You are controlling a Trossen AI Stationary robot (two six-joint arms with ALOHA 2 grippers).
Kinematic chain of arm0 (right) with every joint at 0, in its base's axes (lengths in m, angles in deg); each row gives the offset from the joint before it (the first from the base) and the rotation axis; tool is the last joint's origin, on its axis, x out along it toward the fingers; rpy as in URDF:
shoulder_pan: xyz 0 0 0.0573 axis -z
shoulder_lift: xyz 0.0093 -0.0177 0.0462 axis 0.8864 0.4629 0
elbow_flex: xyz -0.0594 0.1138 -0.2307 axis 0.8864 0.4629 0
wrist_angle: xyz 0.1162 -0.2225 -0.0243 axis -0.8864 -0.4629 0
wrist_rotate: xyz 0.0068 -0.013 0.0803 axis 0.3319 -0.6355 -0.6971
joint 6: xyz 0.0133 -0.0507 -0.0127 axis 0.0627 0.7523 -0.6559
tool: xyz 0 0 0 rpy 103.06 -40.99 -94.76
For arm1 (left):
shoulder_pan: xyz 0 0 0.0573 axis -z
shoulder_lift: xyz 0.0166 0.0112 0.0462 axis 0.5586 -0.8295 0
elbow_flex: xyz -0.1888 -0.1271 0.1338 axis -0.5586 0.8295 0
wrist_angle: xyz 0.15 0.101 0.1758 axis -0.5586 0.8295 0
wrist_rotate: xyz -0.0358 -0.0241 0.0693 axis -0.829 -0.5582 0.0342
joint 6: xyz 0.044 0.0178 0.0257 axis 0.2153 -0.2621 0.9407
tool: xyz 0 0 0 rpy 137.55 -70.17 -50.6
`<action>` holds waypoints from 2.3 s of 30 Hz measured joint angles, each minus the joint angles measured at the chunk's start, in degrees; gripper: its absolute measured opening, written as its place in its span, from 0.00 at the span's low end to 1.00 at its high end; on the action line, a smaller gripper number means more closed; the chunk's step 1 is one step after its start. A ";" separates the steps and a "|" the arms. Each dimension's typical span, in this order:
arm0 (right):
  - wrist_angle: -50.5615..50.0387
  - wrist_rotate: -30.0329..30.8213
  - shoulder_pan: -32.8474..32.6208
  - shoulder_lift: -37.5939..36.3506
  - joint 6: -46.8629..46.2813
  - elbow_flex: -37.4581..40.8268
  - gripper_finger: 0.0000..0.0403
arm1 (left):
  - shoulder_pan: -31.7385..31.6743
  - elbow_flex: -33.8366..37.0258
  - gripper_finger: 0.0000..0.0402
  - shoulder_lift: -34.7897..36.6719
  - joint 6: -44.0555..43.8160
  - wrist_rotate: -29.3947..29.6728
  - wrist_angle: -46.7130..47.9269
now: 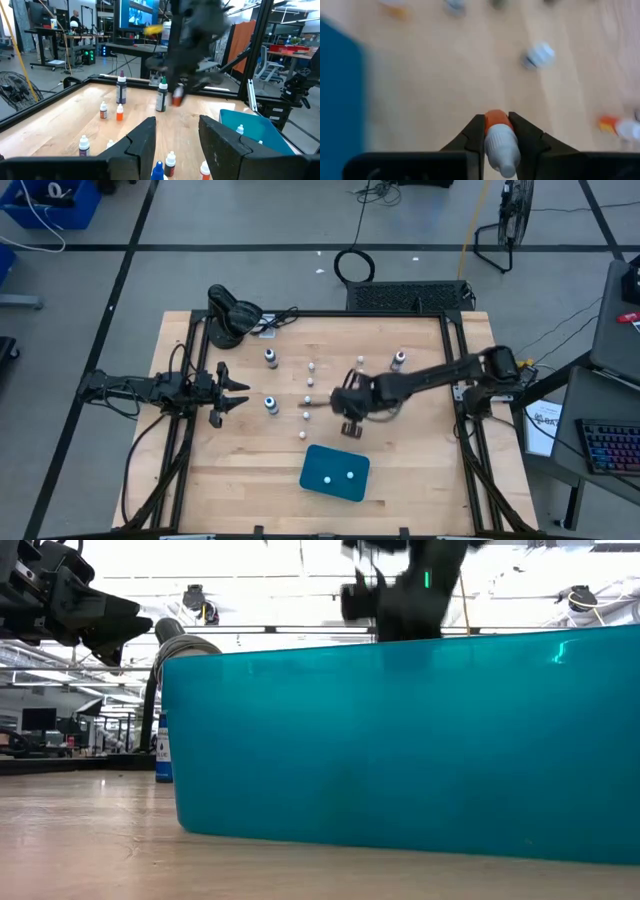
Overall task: Pick & Place food coloring
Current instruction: Put the small yellow coloring bottle into the blue bin
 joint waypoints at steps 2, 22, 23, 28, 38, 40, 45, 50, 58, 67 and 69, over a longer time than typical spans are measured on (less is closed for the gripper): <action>-0.41 2.45 -4.17 0.00 -1.03 -3.08 0.13 | 0.00 0.00 0.38 0.00 0.00 0.00 0.00; -3.52 -1.52 -22.75 9.00 -19.44 -8.81 0.13 | 0.00 0.00 0.38 0.02 0.00 0.00 0.00; -4.06 -1.89 -22.67 9.73 -19.45 -8.81 0.13 | -0.02 0.00 0.38 0.00 0.00 0.00 -0.03; -5.04 -5.62 -21.36 12.49 -19.88 -8.81 0.13 | -0.02 0.00 0.38 0.02 0.00 0.01 -0.02; -5.73 -7.76 -18.63 13.35 -17.84 -8.81 0.13 | -0.02 0.00 0.38 0.02 0.00 0.00 -0.02; -5.92 -7.85 -18.25 13.34 -17.69 -8.81 0.13 | 0.00 0.00 0.38 0.02 0.00 0.00 0.00; -6.53 -8.96 -17.73 14.44 -17.21 -8.81 0.13 | -0.02 0.00 0.38 0.02 0.00 0.00 -0.02; -6.60 -12.03 -17.54 17.76 -15.68 -8.83 0.13 | -0.01 0.01 0.38 0.02 0.00 0.01 -0.04; -7.43 -12.98 -17.34 18.57 -15.55 -8.93 0.13 | -0.02 0.00 0.38 0.02 0.00 0.00 -0.02; -6.34 -12.20 -17.36 18.51 -16.25 -8.87 0.19 | -0.02 0.00 0.38 0.01 0.00 0.00 -0.02; -5.68 -12.20 -17.36 18.32 -16.71 -8.83 0.18 | -0.02 0.01 0.38 0.02 0.00 0.00 -0.02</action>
